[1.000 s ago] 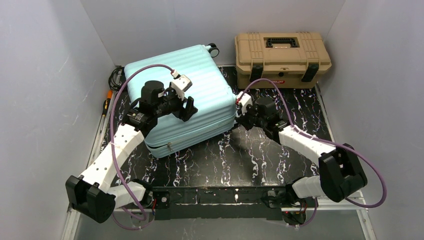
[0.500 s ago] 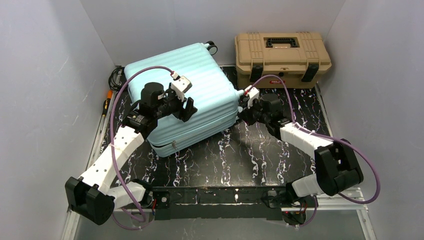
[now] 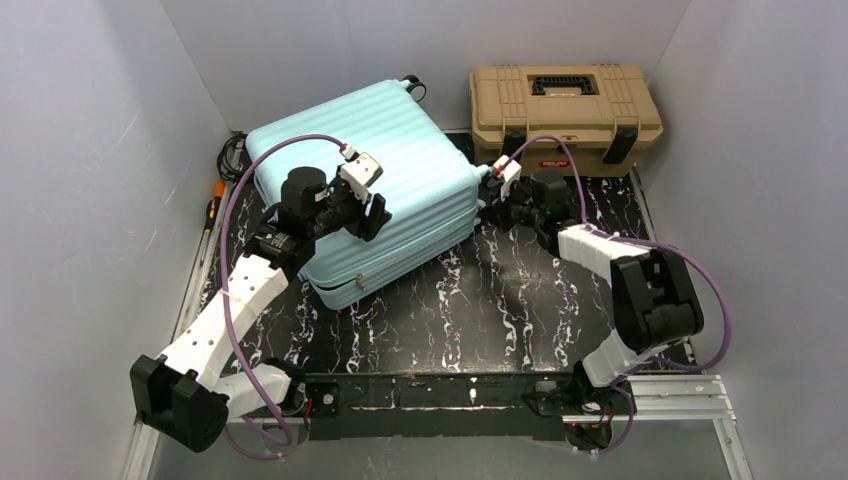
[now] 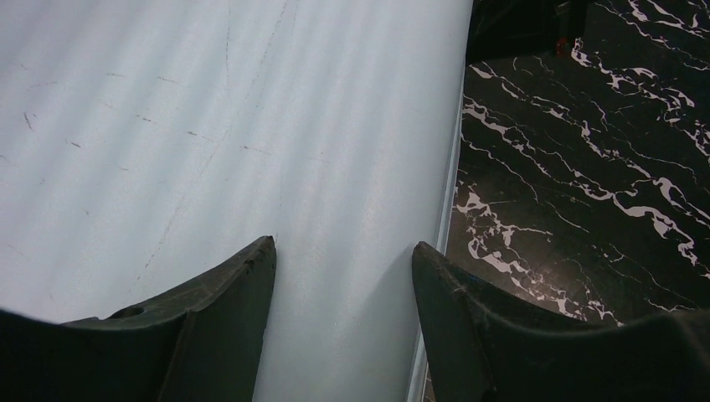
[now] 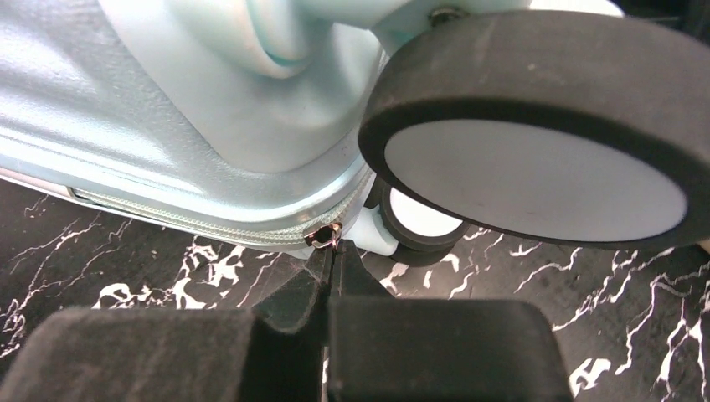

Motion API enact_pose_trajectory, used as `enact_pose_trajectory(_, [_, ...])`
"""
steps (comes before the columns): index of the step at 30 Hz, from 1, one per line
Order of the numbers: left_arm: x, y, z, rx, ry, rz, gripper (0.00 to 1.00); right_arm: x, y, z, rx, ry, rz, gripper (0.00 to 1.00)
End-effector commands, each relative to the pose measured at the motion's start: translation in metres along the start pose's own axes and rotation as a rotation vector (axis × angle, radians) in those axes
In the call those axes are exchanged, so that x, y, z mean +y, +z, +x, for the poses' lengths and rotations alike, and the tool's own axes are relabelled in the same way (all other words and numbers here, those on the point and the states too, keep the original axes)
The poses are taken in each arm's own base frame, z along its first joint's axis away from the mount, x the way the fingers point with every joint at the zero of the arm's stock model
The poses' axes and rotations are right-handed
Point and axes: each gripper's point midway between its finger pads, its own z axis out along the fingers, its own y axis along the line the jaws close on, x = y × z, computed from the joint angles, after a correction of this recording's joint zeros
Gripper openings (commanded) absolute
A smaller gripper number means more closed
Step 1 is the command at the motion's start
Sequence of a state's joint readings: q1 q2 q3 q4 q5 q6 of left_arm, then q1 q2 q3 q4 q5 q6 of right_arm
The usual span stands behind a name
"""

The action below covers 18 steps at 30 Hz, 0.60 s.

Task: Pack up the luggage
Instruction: Zip the luggage at the center of the board.

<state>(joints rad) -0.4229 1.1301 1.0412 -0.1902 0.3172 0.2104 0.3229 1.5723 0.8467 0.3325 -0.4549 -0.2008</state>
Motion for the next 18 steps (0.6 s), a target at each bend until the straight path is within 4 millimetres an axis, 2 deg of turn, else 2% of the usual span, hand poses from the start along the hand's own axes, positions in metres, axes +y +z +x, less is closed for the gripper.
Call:
enact_pose_trajectory(1, [0.0,-0.011,0.099,0.347,-0.078,-0.038,0.58,-0.061,0.002,-0.019,-0.057,-0.101,0.097,0.01])
enact_pose_trajectory(4, [0.0,-0.011,0.1,0.348,-0.079,-0.039,0.57,-0.06,0.006,-0.018,-0.074,-0.153,0.072,0.01])
enact_pose_trajectory(6, [-0.001,-0.011,0.099,0.347,-0.079,-0.036,0.57,-0.06,0.004,-0.025,-0.127,-0.235,0.078,0.01])
enact_pose_trajectory(9, [0.0,-0.012,0.094,0.338,-0.072,-0.034,0.58,-0.048,0.003,-0.028,-0.164,-0.335,0.014,0.01])
enact_pose_trajectory(11, [0.003,-0.014,0.083,0.324,-0.053,-0.039,0.61,-0.039,0.002,-0.029,-0.173,-0.371,-0.039,0.01])
enact_pose_trajectory(14, [0.015,-0.013,0.053,0.278,-0.012,-0.069,0.71,-0.032,-0.002,-0.03,-0.188,-0.401,-0.056,0.01])
enact_pose_trajectory(16, [0.024,-0.009,0.025,0.233,0.008,-0.088,0.78,-0.036,-0.002,-0.028,-0.181,-0.398,-0.03,0.01])
enact_pose_trajectory(17, [0.028,-0.006,0.009,0.208,0.014,-0.095,0.79,-0.041,-0.001,-0.028,-0.177,-0.386,-0.01,0.01])
enact_pose_trajectory(18, [0.034,-0.004,-0.016,0.163,0.017,-0.111,0.82,-0.045,0.0,-0.027,-0.172,-0.369,0.009,0.01])
